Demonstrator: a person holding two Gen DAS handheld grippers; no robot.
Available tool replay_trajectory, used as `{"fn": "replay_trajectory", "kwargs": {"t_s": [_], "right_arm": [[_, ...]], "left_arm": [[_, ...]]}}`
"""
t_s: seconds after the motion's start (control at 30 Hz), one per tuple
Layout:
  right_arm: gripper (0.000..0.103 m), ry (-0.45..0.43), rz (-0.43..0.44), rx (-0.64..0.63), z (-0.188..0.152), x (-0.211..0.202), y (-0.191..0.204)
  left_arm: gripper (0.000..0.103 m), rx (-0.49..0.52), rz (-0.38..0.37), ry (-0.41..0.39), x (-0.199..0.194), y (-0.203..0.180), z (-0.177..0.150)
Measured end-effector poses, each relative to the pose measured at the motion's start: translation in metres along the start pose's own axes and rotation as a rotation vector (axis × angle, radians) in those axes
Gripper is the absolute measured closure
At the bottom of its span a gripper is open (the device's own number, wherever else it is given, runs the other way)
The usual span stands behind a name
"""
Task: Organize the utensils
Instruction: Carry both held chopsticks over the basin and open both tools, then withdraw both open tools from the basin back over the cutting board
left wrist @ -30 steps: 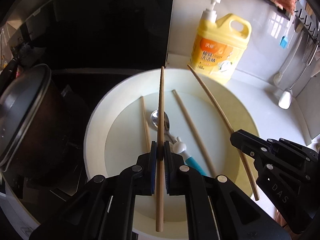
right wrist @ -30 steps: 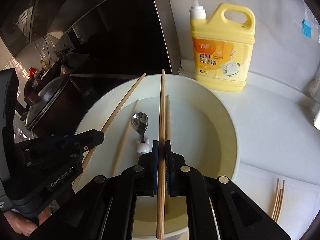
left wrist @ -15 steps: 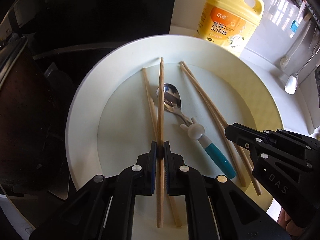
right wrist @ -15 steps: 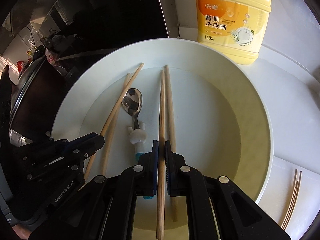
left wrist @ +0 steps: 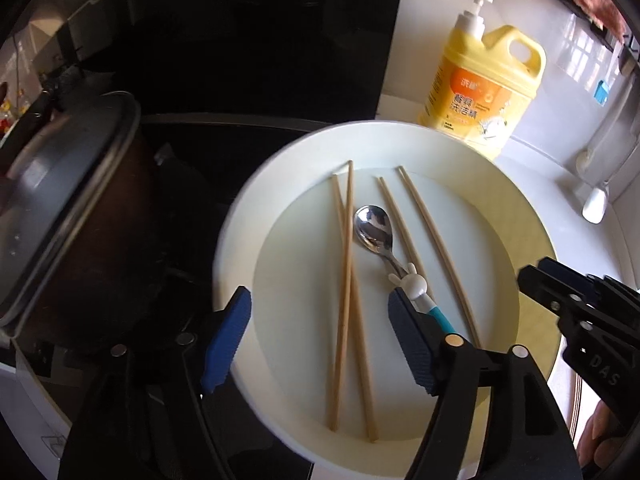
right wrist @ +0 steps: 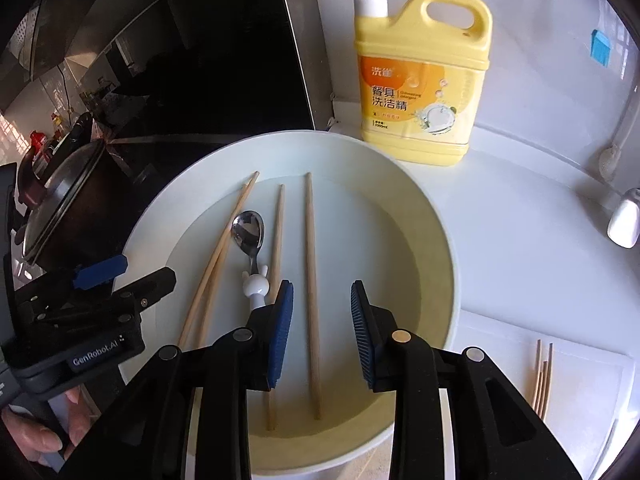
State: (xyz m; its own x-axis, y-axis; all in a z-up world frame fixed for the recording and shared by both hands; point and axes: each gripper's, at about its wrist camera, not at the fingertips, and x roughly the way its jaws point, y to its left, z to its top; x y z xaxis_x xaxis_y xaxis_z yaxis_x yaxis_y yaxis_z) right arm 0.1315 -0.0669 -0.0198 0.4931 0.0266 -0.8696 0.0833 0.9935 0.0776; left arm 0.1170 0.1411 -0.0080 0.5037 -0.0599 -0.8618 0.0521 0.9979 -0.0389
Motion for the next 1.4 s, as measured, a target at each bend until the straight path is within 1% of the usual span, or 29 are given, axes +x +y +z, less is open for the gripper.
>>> {"fn": "replay_trajectory", "kwargs": {"t_s": [0.03, 0.1, 0.17, 0.23, 0.27, 0.4, 0.53, 0.77, 0.97, 1.03, 1.13, 1.27, 1.4], "right_arm": [[0.064, -0.008, 0.004, 0.004, -0.003, -0.005, -0.003], [0.063, -0.023, 0.015, 0.010, -0.009, -0.016, -0.006], [0.061, -0.036, 0.024, 0.010, -0.016, -0.027, -0.010], [0.055, -0.049, 0.029, 0.009, -0.025, -0.040, -0.015], [0.055, -0.054, 0.032, 0.009, -0.029, -0.045, -0.018], [0.048, -0.057, 0.034, 0.019, -0.055, -0.067, -0.034], [0.045, -0.047, 0.020, 0.039, -0.092, -0.091, -0.060], [0.045, -0.016, -0.012, 0.115, -0.153, -0.121, -0.125], [0.045, -0.042, -0.025, 0.173, -0.194, -0.147, -0.179], [0.045, -0.049, -0.022, 0.180, -0.204, -0.152, -0.193], [0.045, -0.047, -0.011, 0.187, -0.216, -0.155, -0.206], [0.045, -0.030, -0.007, 0.201, -0.224, -0.152, -0.217], [0.045, -0.038, -0.016, 0.205, -0.223, -0.150, -0.214]], "left_arm": [[0.026, -0.009, 0.008, -0.004, -0.004, 0.001, -0.001], [0.020, -0.027, 0.019, -0.012, -0.012, 0.000, -0.005], [0.018, -0.038, 0.029, -0.012, -0.020, -0.002, -0.012], [0.017, -0.046, 0.034, -0.008, -0.026, -0.005, -0.019], [0.016, -0.048, 0.034, -0.005, -0.028, -0.006, -0.021], [0.015, -0.043, 0.026, 0.006, -0.042, -0.026, -0.040], [0.012, -0.026, 0.012, -0.002, -0.058, -0.053, -0.063], [0.012, -0.018, -0.006, -0.002, -0.080, -0.100, -0.100], [0.009, -0.026, 0.014, -0.017, -0.102, -0.132, -0.134], [0.009, -0.029, 0.031, -0.019, -0.108, -0.141, -0.145], [0.009, -0.030, 0.055, -0.003, -0.111, -0.153, -0.159], [0.009, -0.007, 0.057, 0.016, -0.113, -0.165, -0.170], [0.009, 0.034, 0.062, 0.019, -0.108, -0.171, -0.174]]}}
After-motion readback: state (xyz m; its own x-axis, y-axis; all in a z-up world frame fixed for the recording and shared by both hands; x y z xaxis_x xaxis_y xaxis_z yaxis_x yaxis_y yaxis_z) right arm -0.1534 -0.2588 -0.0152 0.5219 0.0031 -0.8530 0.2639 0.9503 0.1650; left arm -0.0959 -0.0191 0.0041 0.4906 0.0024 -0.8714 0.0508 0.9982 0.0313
